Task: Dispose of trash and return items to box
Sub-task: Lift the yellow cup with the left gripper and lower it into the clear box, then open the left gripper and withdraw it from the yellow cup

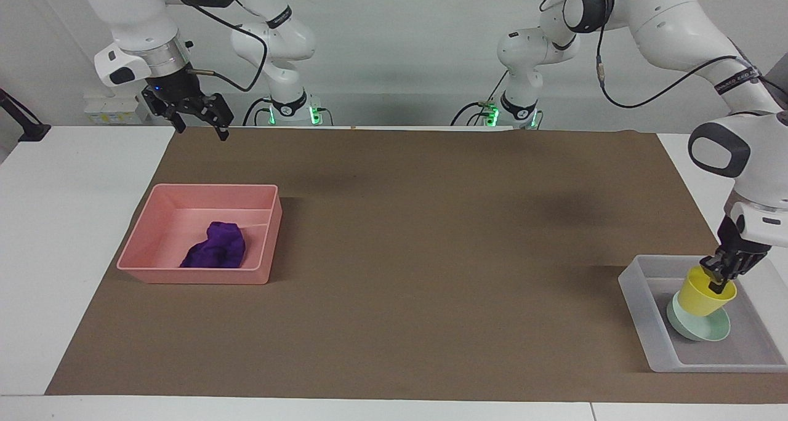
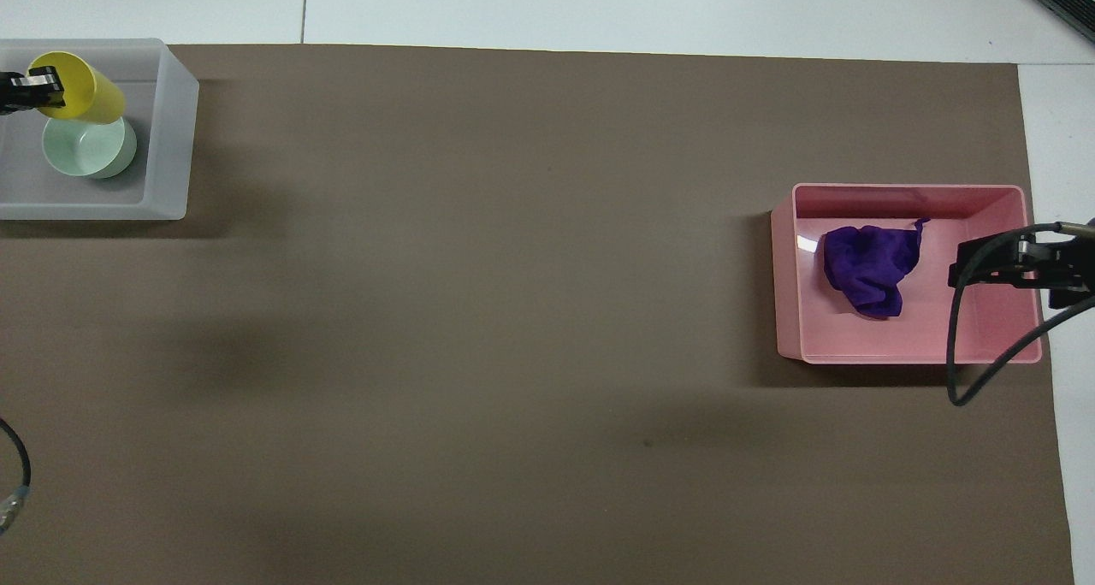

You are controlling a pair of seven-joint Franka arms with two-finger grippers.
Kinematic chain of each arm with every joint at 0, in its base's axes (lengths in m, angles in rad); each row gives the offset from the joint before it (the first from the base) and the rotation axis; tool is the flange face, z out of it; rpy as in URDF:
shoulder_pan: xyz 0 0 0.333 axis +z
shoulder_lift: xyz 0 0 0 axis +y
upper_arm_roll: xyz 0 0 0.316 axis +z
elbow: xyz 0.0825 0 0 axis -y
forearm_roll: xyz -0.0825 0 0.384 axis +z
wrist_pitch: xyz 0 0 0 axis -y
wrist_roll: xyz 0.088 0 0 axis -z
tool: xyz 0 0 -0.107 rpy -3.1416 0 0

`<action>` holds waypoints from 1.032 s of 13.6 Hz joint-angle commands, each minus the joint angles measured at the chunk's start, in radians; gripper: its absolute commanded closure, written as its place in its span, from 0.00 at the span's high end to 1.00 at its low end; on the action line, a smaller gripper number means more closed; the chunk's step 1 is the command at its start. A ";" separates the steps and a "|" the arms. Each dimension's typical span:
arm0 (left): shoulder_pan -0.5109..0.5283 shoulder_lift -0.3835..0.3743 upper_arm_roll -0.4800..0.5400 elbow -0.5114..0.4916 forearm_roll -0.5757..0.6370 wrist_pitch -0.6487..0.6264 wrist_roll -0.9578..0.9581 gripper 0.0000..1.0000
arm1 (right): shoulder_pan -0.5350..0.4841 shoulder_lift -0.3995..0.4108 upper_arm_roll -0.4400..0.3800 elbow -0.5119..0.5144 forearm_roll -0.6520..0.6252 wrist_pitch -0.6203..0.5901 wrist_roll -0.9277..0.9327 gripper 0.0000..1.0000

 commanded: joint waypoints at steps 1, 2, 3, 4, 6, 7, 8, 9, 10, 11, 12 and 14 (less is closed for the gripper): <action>0.033 0.070 -0.012 0.064 -0.008 0.035 0.036 0.00 | -0.012 -0.013 0.002 -0.008 0.021 -0.013 -0.022 1.00; 0.037 0.084 -0.011 0.062 -0.005 0.057 0.036 0.00 | -0.012 -0.013 0.002 -0.008 0.021 -0.013 -0.022 1.00; 0.044 0.091 -0.011 0.059 -0.007 0.066 0.034 0.00 | -0.012 -0.013 0.000 -0.008 0.021 -0.013 -0.022 1.00; 0.053 0.099 -0.011 0.052 -0.007 0.095 0.034 0.00 | -0.012 -0.013 0.002 -0.008 0.021 -0.013 -0.022 1.00; 0.053 0.105 -0.011 0.007 -0.008 0.159 0.034 0.00 | -0.012 -0.013 0.002 -0.008 0.021 -0.013 -0.022 1.00; 0.053 0.110 -0.011 -0.010 -0.010 0.190 0.034 0.00 | -0.012 -0.013 0.002 -0.008 0.021 -0.013 -0.022 1.00; 0.053 0.111 -0.011 -0.025 -0.012 0.205 0.031 0.00 | -0.012 -0.013 0.000 -0.008 0.021 -0.013 -0.022 1.00; 0.054 0.111 -0.011 -0.040 -0.012 0.212 0.031 0.00 | -0.012 -0.013 0.000 -0.008 0.021 -0.011 -0.022 1.00; 0.054 0.107 -0.008 -0.059 -0.010 0.219 0.034 0.00 | -0.012 -0.013 0.002 -0.008 0.021 -0.013 -0.022 1.00; 0.053 0.105 -0.008 -0.065 -0.008 0.213 0.034 0.04 | -0.012 -0.013 0.000 -0.008 0.021 -0.013 -0.022 1.00; 0.050 0.104 -0.008 -0.064 -0.005 0.201 0.034 0.13 | -0.012 -0.013 0.000 -0.008 0.021 -0.013 -0.022 1.00; 0.044 0.101 -0.006 -0.050 0.005 0.169 0.036 0.47 | -0.012 -0.013 0.000 -0.008 0.021 -0.011 -0.022 1.00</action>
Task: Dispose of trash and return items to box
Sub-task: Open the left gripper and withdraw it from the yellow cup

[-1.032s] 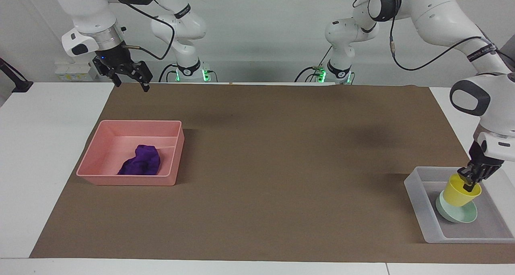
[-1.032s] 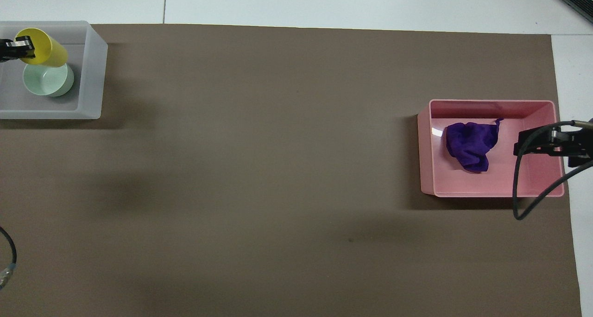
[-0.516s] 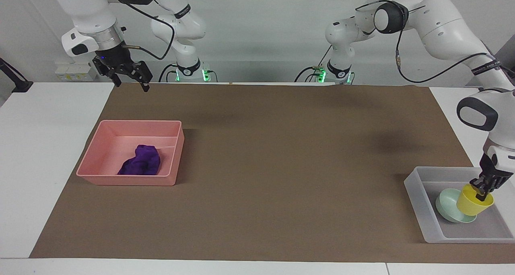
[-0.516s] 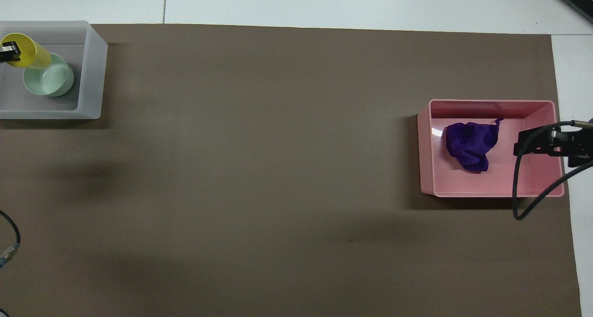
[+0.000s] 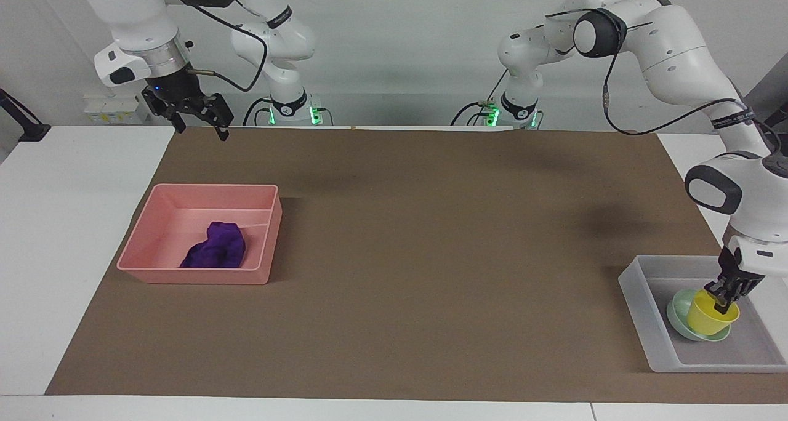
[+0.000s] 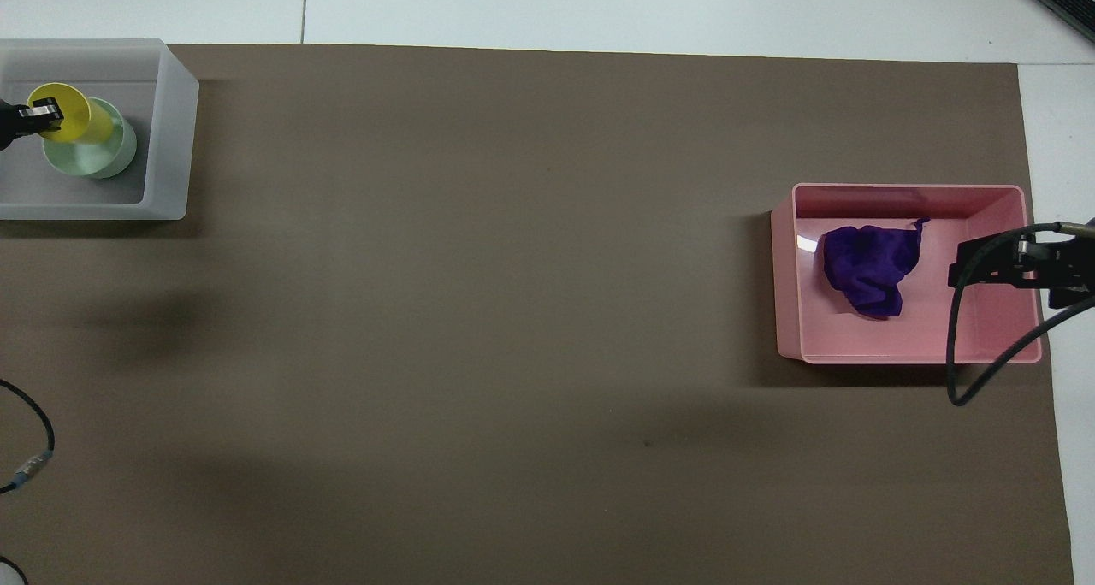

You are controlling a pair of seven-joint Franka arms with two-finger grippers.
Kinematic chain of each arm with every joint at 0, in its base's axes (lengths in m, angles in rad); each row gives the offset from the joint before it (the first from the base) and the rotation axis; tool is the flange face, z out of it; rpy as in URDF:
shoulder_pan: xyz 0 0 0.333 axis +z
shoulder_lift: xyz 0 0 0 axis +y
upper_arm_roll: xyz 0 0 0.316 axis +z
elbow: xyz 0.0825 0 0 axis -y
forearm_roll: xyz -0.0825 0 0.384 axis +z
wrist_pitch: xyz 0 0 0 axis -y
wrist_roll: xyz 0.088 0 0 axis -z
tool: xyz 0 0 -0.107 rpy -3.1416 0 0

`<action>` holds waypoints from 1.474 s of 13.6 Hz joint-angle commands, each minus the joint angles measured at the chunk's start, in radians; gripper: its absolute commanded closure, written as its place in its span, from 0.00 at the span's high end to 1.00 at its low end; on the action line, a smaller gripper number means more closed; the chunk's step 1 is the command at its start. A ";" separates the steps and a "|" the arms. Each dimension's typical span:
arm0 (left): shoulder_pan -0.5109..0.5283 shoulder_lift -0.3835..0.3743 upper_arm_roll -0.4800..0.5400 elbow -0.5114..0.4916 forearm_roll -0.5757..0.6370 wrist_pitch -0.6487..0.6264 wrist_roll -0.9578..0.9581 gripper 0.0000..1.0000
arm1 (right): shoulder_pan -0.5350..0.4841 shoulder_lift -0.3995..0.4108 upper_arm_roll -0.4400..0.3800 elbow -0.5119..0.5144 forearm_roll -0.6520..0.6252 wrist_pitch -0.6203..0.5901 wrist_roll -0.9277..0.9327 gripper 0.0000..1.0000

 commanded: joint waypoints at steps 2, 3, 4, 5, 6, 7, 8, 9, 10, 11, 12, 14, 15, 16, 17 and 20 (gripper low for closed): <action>-0.012 -0.018 -0.001 0.016 0.007 -0.052 0.017 0.93 | -0.012 -0.013 0.002 -0.008 0.020 -0.013 -0.022 1.00; -0.014 -0.021 -0.005 0.026 0.007 -0.083 0.020 0.94 | -0.012 -0.013 0.002 -0.008 0.020 -0.011 -0.022 1.00; -0.017 -0.031 -0.010 0.039 0.007 -0.118 0.029 0.95 | -0.012 -0.013 0.002 -0.008 0.020 -0.013 -0.022 1.00; -0.027 -0.049 -0.012 0.042 0.007 -0.155 0.049 0.96 | -0.012 -0.013 0.002 -0.008 0.020 -0.013 -0.022 1.00; -0.053 -0.073 -0.012 0.040 0.007 -0.187 0.072 0.96 | -0.012 -0.013 0.000 -0.008 0.020 -0.013 -0.022 1.00; -0.079 -0.105 -0.012 0.039 0.005 -0.229 0.084 0.97 | -0.012 -0.013 0.002 -0.008 0.020 -0.013 -0.022 1.00; -0.108 -0.135 -0.012 0.037 0.005 -0.284 0.087 1.00 | -0.012 -0.013 0.000 -0.008 0.020 -0.013 -0.022 1.00; -0.142 -0.173 -0.013 0.028 0.005 -0.334 0.087 1.00 | -0.012 -0.013 0.002 -0.008 0.020 -0.013 -0.022 1.00; -0.182 -0.204 -0.012 0.019 0.005 -0.377 0.087 1.00 | -0.012 -0.013 0.002 -0.008 0.020 -0.011 -0.022 1.00; -0.219 -0.231 -0.012 0.017 0.004 -0.426 0.087 1.00 | -0.012 -0.013 0.000 -0.008 0.020 -0.011 -0.022 1.00; -0.243 -0.257 -0.012 0.017 0.005 -0.479 0.086 1.00 | -0.012 -0.013 0.002 -0.008 0.020 -0.013 -0.022 1.00; -0.294 -0.303 -0.012 0.017 0.005 -0.571 0.086 1.00 | -0.012 -0.013 0.002 -0.008 0.020 -0.013 -0.022 1.00; -0.313 -0.323 -0.012 0.017 0.005 -0.609 0.087 1.00 | -0.012 -0.013 0.002 -0.008 0.020 -0.013 -0.022 1.00; -0.325 -0.346 -0.012 0.017 0.005 -0.652 0.087 1.00 | -0.012 -0.013 0.000 -0.008 0.020 -0.013 -0.022 1.00; -0.336 -0.368 -0.012 0.017 0.005 -0.699 0.087 1.00 | -0.012 -0.013 0.000 -0.008 0.020 -0.011 -0.022 1.00; -0.349 -0.431 -0.013 0.017 0.011 -0.818 0.099 1.00 | -0.012 -0.013 0.002 -0.008 0.020 -0.013 -0.022 1.00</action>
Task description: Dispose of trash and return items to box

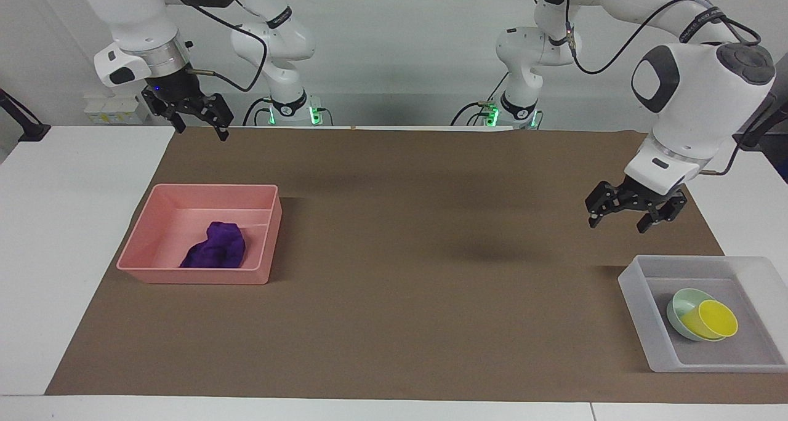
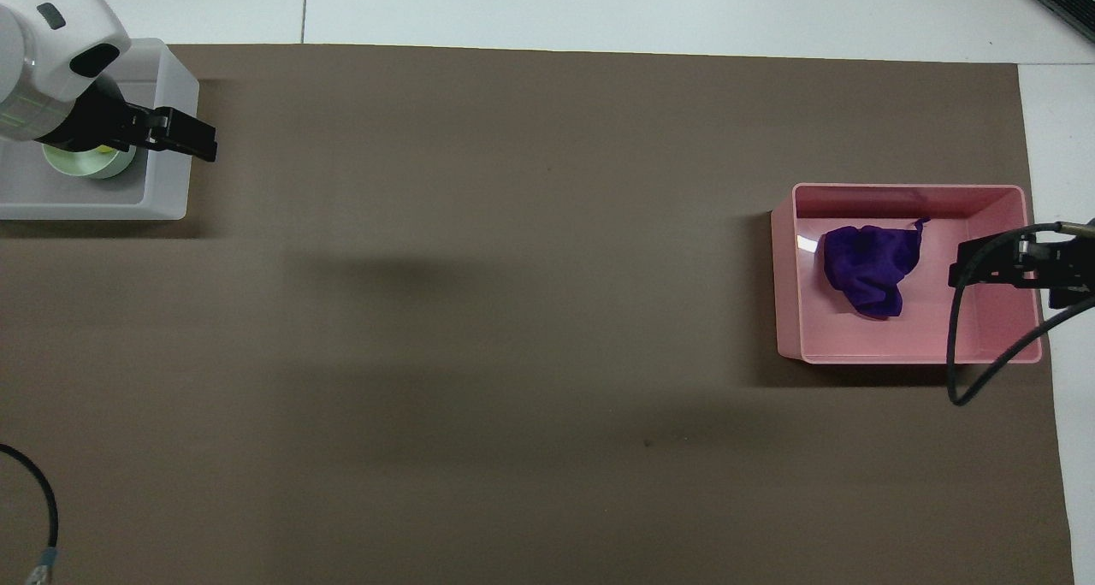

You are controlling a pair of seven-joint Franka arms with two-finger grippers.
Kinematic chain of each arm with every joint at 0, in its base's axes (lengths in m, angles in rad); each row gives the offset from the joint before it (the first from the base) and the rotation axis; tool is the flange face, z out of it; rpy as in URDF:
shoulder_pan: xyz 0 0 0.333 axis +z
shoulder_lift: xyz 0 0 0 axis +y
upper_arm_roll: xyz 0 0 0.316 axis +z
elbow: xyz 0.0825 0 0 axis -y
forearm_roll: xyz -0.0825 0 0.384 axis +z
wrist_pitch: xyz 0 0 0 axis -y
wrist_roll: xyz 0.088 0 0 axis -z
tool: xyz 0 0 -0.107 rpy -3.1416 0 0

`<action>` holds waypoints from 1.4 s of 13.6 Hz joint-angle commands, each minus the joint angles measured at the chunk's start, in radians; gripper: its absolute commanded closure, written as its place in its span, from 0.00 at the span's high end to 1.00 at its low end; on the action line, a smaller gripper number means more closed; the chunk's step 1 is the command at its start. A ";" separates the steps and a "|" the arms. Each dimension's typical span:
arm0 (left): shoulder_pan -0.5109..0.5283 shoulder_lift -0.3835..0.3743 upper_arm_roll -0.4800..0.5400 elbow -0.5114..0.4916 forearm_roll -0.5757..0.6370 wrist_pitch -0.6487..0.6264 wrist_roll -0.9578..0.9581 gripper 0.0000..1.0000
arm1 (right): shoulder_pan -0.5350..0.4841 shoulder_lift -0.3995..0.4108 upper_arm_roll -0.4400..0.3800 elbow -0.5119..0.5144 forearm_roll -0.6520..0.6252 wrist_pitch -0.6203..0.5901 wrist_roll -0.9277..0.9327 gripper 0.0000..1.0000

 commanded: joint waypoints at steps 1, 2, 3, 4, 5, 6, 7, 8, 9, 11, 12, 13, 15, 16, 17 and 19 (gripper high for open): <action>-0.015 -0.075 0.016 -0.029 0.010 -0.095 0.026 1.00 | -0.012 -0.013 0.002 -0.008 0.020 -0.013 -0.022 1.00; -0.013 -0.081 0.018 -0.022 0.012 -0.127 0.025 1.00 | -0.012 -0.013 0.002 -0.008 0.020 -0.013 -0.022 1.00; -0.012 -0.089 0.021 -0.020 0.013 -0.158 0.028 1.00 | -0.012 -0.013 0.002 -0.008 0.020 -0.013 -0.022 1.00; -0.009 -0.096 0.022 -0.019 0.013 -0.181 0.031 1.00 | -0.012 -0.013 0.002 -0.008 0.020 -0.013 -0.022 1.00; -0.009 -0.102 0.025 -0.019 0.015 -0.207 0.032 1.00 | -0.012 -0.013 0.002 -0.008 0.020 -0.013 -0.022 1.00; -0.010 -0.108 0.027 -0.019 0.030 -0.235 0.031 1.00 | -0.012 -0.013 0.000 -0.008 0.020 -0.013 -0.022 1.00; -0.012 -0.131 0.016 -0.025 0.057 -0.250 0.032 1.00 | -0.012 -0.013 0.002 -0.008 0.020 -0.013 -0.022 1.00; -0.013 -0.156 0.015 -0.044 0.062 -0.253 0.032 1.00 | -0.012 -0.013 0.002 -0.008 0.020 -0.013 -0.022 1.00; -0.009 -0.177 0.015 -0.072 0.062 -0.252 0.037 1.00 | -0.012 -0.013 0.002 -0.008 0.020 -0.013 -0.022 1.00; -0.009 -0.207 0.015 -0.123 0.062 -0.235 0.045 1.00 | -0.012 -0.013 0.002 -0.008 0.020 -0.013 -0.022 1.00; -0.009 -0.219 0.015 -0.147 0.061 -0.229 0.040 1.00 | -0.012 -0.013 0.000 -0.008 0.020 -0.013 -0.022 1.00; -0.004 -0.230 0.015 -0.178 0.059 -0.183 0.041 1.00 | -0.012 -0.013 0.000 -0.008 0.020 -0.013 -0.022 1.00; -0.001 -0.236 0.015 -0.201 0.056 -0.129 0.043 1.00 | -0.012 -0.013 0.002 -0.008 0.020 -0.013 -0.022 1.00; 0.001 -0.237 0.016 -0.204 0.056 -0.126 0.043 1.00 | -0.012 -0.013 0.002 -0.008 0.020 -0.013 -0.022 1.00; 0.002 -0.240 0.016 -0.210 0.056 -0.122 0.042 1.00 | -0.012 -0.013 0.002 -0.008 0.020 -0.013 -0.022 1.00; 0.002 -0.250 0.018 -0.229 0.056 -0.114 0.040 1.00 | -0.012 -0.013 0.000 -0.008 0.020 -0.013 -0.022 1.00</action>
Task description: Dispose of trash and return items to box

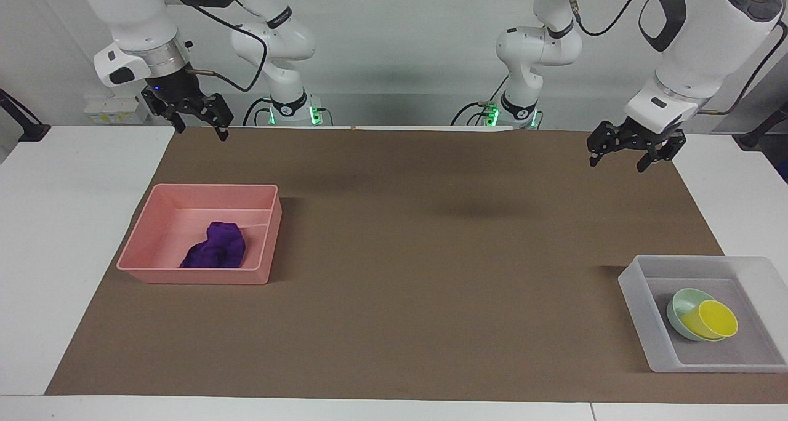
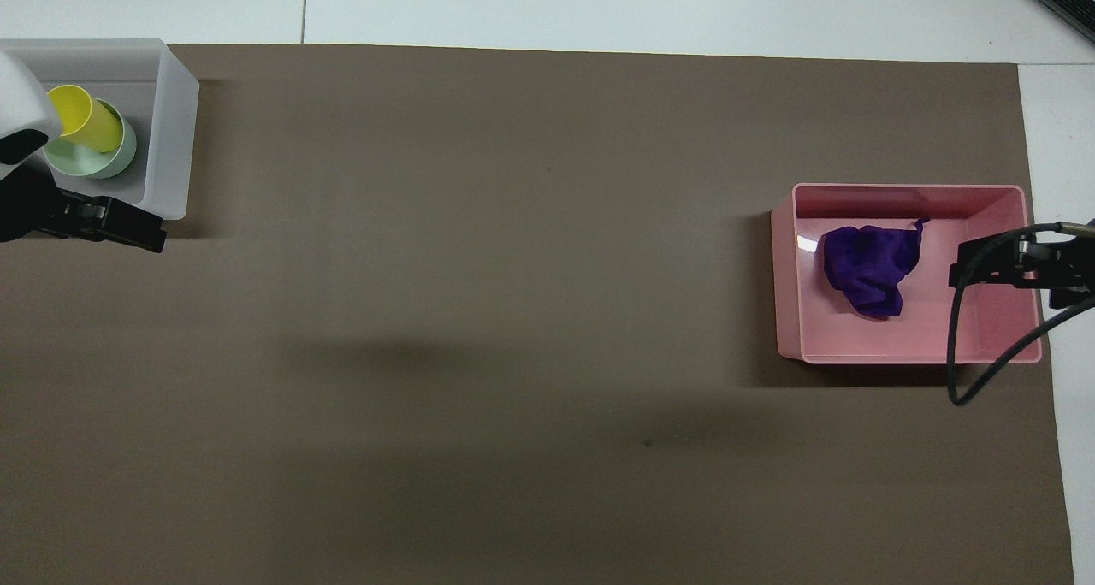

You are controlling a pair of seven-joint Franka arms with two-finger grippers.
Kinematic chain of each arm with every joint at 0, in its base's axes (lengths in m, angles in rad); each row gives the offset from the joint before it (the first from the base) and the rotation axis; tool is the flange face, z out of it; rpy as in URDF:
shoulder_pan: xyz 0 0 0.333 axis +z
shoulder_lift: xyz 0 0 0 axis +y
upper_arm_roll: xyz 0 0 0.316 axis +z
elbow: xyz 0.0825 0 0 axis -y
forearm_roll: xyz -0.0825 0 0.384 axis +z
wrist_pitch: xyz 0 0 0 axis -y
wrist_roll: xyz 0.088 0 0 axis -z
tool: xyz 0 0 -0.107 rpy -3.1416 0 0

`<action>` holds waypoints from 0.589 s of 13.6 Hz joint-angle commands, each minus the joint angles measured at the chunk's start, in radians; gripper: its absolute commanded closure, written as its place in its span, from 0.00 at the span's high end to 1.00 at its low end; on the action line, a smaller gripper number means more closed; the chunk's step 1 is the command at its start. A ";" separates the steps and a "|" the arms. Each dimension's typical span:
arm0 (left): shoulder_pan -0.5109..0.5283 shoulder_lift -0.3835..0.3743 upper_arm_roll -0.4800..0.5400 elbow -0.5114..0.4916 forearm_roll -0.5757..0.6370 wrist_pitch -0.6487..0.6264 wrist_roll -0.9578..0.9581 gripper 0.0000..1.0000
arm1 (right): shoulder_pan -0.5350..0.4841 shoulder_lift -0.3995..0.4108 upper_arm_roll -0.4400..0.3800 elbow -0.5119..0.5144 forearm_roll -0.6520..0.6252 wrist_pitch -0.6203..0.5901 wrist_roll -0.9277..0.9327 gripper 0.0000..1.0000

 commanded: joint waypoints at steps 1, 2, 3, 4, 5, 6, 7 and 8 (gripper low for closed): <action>0.004 -0.047 0.001 -0.064 0.014 0.046 0.010 1.00 | -0.011 -0.013 0.002 -0.008 0.020 -0.013 -0.022 1.00; 0.004 -0.047 0.001 -0.064 0.015 0.045 0.007 1.00 | -0.011 -0.013 0.002 -0.008 0.020 -0.013 -0.022 1.00; 0.004 -0.047 0.001 -0.062 0.015 0.036 0.004 1.00 | -0.011 -0.013 0.002 -0.008 0.020 -0.013 -0.022 1.00; 0.003 -0.054 0.001 -0.064 0.015 0.028 0.003 1.00 | -0.011 -0.013 0.002 -0.008 0.020 -0.013 -0.022 1.00; 0.004 -0.060 0.001 -0.067 0.014 0.025 0.004 1.00 | -0.011 -0.013 0.000 -0.008 0.020 -0.013 -0.022 1.00; 0.004 -0.063 0.001 -0.071 0.014 0.021 0.004 1.00 | -0.011 -0.013 0.002 -0.008 0.020 -0.013 -0.022 1.00; 0.006 -0.070 0.001 -0.074 0.014 0.021 0.001 1.00 | -0.011 -0.013 0.000 -0.008 0.020 -0.013 -0.022 1.00; 0.006 -0.072 0.001 -0.074 0.014 0.021 0.001 1.00 | -0.011 -0.013 0.000 -0.008 0.020 -0.013 -0.022 1.00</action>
